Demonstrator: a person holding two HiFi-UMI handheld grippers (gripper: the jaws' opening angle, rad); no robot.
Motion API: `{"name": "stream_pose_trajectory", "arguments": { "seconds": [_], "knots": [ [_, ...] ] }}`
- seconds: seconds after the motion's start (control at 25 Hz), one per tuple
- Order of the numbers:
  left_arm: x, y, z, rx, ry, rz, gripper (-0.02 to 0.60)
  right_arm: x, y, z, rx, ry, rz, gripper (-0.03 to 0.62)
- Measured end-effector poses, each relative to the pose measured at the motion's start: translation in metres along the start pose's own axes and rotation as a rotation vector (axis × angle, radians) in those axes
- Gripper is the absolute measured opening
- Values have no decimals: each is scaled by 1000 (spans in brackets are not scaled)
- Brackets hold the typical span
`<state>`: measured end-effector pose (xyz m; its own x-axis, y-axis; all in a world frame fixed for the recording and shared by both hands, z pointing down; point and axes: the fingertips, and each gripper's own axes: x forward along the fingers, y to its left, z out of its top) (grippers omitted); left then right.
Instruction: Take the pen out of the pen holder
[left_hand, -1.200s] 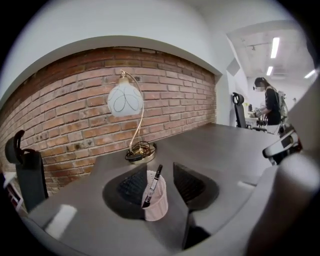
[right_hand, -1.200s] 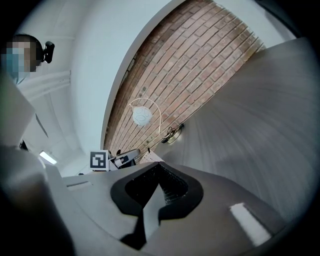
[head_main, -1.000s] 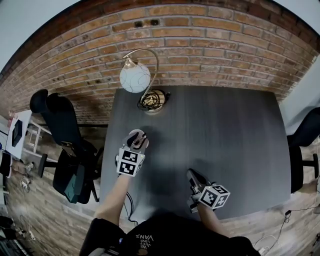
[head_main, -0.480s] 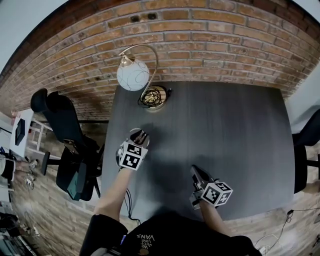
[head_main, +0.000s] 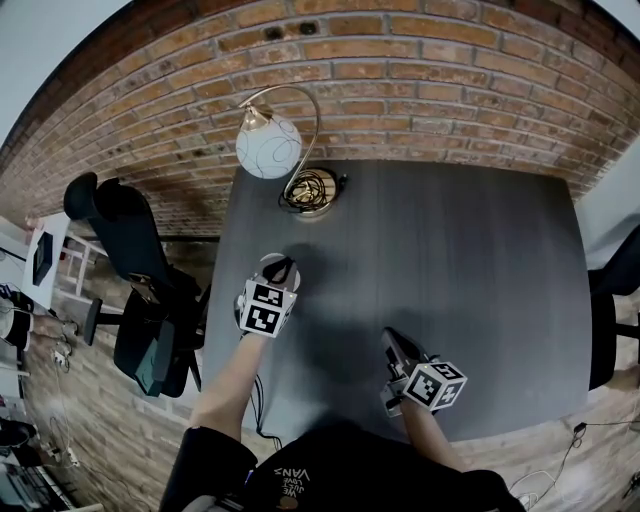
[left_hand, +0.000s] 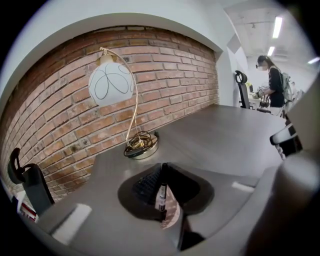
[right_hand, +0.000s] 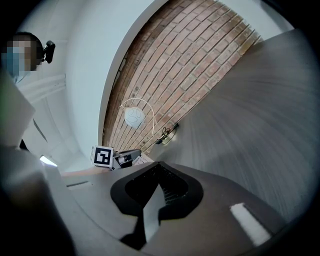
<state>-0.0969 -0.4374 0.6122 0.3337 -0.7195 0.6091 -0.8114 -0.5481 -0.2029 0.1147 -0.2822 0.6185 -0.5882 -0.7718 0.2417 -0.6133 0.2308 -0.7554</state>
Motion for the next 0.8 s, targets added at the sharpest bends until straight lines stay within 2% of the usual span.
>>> {"name": "stream_pose_trajectory", "arguments": {
  "seconds": [0.32,0.8],
  "knots": [
    [-12,14,8,-38,-64,42,83,-4,5,2,-8,-6,0,0],
    [-48,29,27,-150,-194,81,81,-15,26,2,-40,-27,17,0]
  ]
}}
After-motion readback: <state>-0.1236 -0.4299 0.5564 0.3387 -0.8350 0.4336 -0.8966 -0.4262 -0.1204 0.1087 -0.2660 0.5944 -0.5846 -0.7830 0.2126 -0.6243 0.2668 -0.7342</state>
